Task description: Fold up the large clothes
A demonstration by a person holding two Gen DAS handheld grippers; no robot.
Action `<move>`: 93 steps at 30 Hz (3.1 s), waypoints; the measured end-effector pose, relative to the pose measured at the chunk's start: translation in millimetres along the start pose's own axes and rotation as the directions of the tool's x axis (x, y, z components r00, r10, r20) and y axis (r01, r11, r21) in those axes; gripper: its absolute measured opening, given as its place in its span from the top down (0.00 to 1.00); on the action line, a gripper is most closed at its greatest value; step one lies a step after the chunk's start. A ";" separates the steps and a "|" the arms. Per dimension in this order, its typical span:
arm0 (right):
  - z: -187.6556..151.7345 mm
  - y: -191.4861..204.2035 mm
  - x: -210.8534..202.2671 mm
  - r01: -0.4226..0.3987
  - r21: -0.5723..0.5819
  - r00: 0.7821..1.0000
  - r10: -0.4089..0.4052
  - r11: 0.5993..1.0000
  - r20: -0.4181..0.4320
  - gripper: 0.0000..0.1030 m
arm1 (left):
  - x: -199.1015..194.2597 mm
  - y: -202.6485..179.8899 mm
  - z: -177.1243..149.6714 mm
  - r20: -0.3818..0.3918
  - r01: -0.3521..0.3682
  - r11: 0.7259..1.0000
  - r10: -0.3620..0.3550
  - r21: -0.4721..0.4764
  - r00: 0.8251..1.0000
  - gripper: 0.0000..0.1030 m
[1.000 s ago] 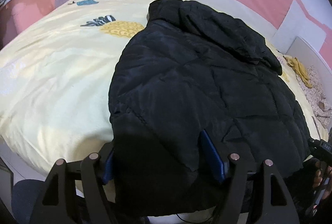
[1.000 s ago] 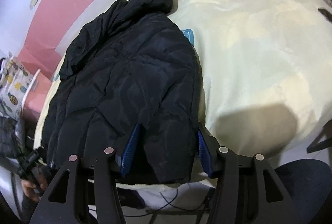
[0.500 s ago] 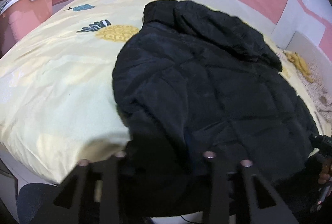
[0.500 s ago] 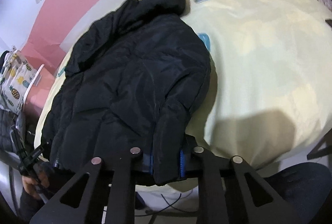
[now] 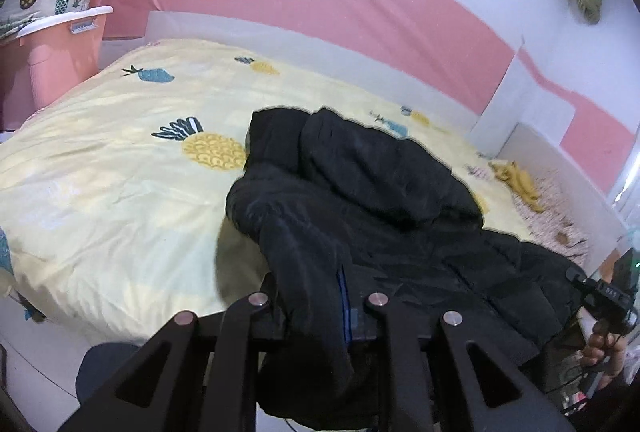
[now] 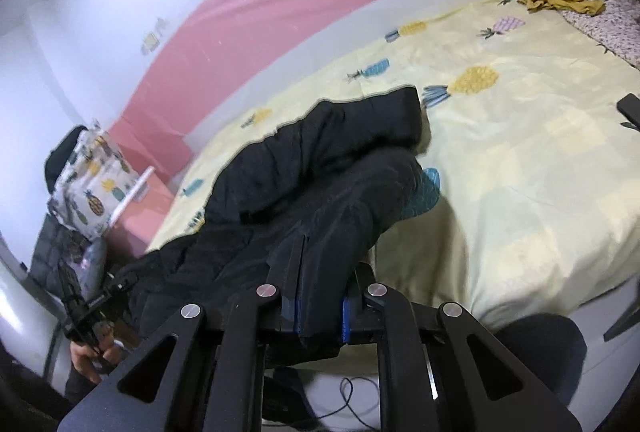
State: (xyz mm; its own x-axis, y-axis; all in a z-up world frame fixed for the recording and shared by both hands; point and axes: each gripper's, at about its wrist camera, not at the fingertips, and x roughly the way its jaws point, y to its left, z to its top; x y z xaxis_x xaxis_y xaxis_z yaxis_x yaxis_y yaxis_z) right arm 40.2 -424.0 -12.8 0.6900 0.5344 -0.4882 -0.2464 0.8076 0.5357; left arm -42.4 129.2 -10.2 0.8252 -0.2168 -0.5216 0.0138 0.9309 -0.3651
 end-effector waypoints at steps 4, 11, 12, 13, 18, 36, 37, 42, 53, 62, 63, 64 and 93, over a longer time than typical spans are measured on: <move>3.9 11.6 -23.8 -0.021 -0.006 0.998 0.021 1.000 0.057 0.88 | -26.5 -2.5 8.4 0.044 0.037 0.999 -0.037 -0.011 0.998 0.84; 10.7 36.1 -62.5 -0.045 -0.052 0.989 0.052 0.998 0.142 0.88 | -65.3 -2.7 20.8 0.109 0.072 0.997 -0.071 -0.001 0.992 0.83; 11.6 36.9 -64.3 -0.047 -0.056 0.988 0.055 0.997 0.146 0.88 | -68.1 -2.1 21.7 0.112 0.074 0.997 -0.073 -0.002 0.991 0.83; 12.8 37.5 -64.7 -0.047 -0.062 0.987 0.056 0.997 0.149 0.88 | -68.9 -1.3 22.5 0.112 0.078 0.997 -0.077 -0.003 0.991 0.83; 22.5 27.1 -53.3 -0.059 -0.032 0.986 0.064 0.998 0.154 0.88 | -55.9 -3.7 29.7 0.116 0.094 0.995 -0.092 -0.014 0.989 0.83; 157.3 8.8 111.0 0.034 0.044 0.997 -0.037 0.998 0.061 0.87 | 132.0 4.9 157.5 0.034 0.029 0.997 -0.027 -0.078 0.999 0.83; 161.0 5.6 127.1 0.060 0.046 0.997 -0.062 0.997 0.038 0.87 | 149.9 6.6 160.0 0.012 0.011 0.997 -0.010 -0.078 1.000 0.83; 163.0 -15.4 199.8 0.175 0.036 0.982 -0.171 0.984 -0.084 0.86 | 224.9 26.8 155.4 -0.095 -0.054 0.994 0.045 -0.096 0.994 0.81; 141.7 -41.9 232.5 0.177 0.065 0.974 -0.165 0.982 -0.152 0.82 | 253.6 31.2 141.0 -0.117 -0.046 0.995 0.036 -0.086 0.992 0.72; 164.5 -29.7 185.9 -0.024 0.144 0.997 0.034 0.989 -0.072 0.59 | 210.7 33.6 170.7 -0.045 0.066 0.988 -0.073 -0.141 0.996 0.37; 166.5 -31.8 181.0 -0.059 0.171 0.995 0.071 0.984 -0.063 0.56 | 207.9 32.8 173.3 -0.038 0.069 0.987 -0.075 -0.143 0.996 0.35; 167.9 -32.6 179.7 -0.080 0.188 0.994 0.092 0.979 -0.058 0.55 | 205.3 32.3 175.7 -0.033 0.072 0.987 -0.078 -0.145 0.996 0.35; 157.6 -74.0 245.5 0.117 0.085 0.950 -0.086 0.989 -0.301 0.63 | 288.1 33.2 162.7 -0.260 -0.078 0.996 0.088 0.049 0.962 0.50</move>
State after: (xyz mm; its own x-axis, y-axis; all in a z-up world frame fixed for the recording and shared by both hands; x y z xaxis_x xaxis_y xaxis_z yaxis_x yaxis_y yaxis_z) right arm 335.1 -391.8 -63.8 0.4721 0.5128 -0.7171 -0.1051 0.8404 0.5317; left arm 287.7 145.4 -47.2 0.6482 -0.2027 -0.7340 -0.0231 0.9583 -0.2850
